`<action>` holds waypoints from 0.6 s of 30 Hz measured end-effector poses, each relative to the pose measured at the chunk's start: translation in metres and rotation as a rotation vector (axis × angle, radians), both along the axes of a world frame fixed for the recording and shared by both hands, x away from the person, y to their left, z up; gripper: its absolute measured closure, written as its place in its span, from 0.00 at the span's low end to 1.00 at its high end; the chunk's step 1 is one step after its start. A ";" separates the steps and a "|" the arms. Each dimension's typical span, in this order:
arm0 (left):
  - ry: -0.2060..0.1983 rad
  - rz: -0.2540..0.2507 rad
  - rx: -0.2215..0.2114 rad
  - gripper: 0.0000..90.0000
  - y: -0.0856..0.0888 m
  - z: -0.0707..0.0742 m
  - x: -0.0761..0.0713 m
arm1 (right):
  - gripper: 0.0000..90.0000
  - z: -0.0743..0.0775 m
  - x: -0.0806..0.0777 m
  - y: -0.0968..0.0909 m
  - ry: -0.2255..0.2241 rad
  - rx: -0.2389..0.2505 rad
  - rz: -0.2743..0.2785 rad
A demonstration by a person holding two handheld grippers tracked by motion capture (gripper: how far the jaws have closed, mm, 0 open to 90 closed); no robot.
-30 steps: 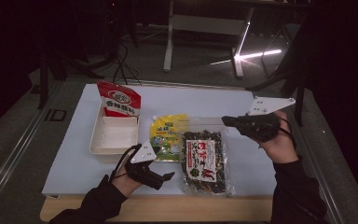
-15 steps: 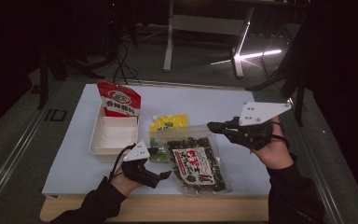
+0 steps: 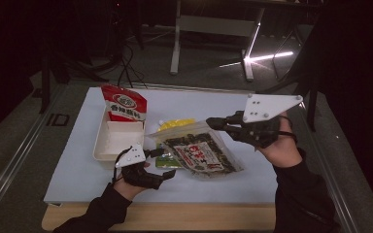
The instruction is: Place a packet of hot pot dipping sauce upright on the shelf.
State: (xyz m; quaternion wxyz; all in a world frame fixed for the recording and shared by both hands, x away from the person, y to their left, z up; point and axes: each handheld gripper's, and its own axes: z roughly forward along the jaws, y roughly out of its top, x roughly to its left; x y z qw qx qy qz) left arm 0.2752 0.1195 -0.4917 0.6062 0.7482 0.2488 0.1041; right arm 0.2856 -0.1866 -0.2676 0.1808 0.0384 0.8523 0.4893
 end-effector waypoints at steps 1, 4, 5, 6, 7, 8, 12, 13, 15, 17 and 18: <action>-0.001 0.002 -0.010 0.16 0.001 0.000 0.000 | 1.00 0.002 0.000 0.001 -0.003 0.007 0.004; 0.006 -0.025 -0.055 0.17 0.004 0.000 0.001 | 1.00 0.007 -0.002 0.006 -0.003 0.024 0.035; 0.006 -0.025 -0.055 0.17 0.004 0.000 0.001 | 1.00 0.008 -0.003 0.008 -0.006 0.026 0.042; 0.000 -0.066 -0.085 0.18 0.004 0.002 -0.001 | 1.00 0.010 -0.004 0.010 -0.003 0.033 0.056; -0.026 -0.066 -0.093 0.19 0.003 0.003 -0.003 | 1.00 0.010 -0.005 0.011 0.001 0.034 0.065; -0.050 -0.088 -0.101 0.22 0.003 0.006 -0.005 | 1.00 0.011 -0.006 0.012 -0.002 0.030 0.066; -0.086 -0.112 -0.114 0.42 0.002 0.012 -0.010 | 1.00 0.009 -0.006 0.016 -0.002 0.017 0.071; -0.095 -0.100 -0.106 0.43 0.002 0.012 -0.012 | 1.00 0.008 -0.005 0.016 0.005 0.022 0.078; -0.100 -0.103 -0.111 0.52 0.004 0.012 -0.012 | 1.00 0.007 -0.004 0.014 0.011 0.033 0.071; -0.101 -0.114 -0.118 0.60 0.005 0.013 -0.014 | 1.00 0.006 -0.003 0.011 0.017 0.042 0.067; -0.115 -0.115 -0.109 0.68 0.005 0.014 -0.015 | 1.00 0.005 -0.002 0.009 0.015 0.038 0.060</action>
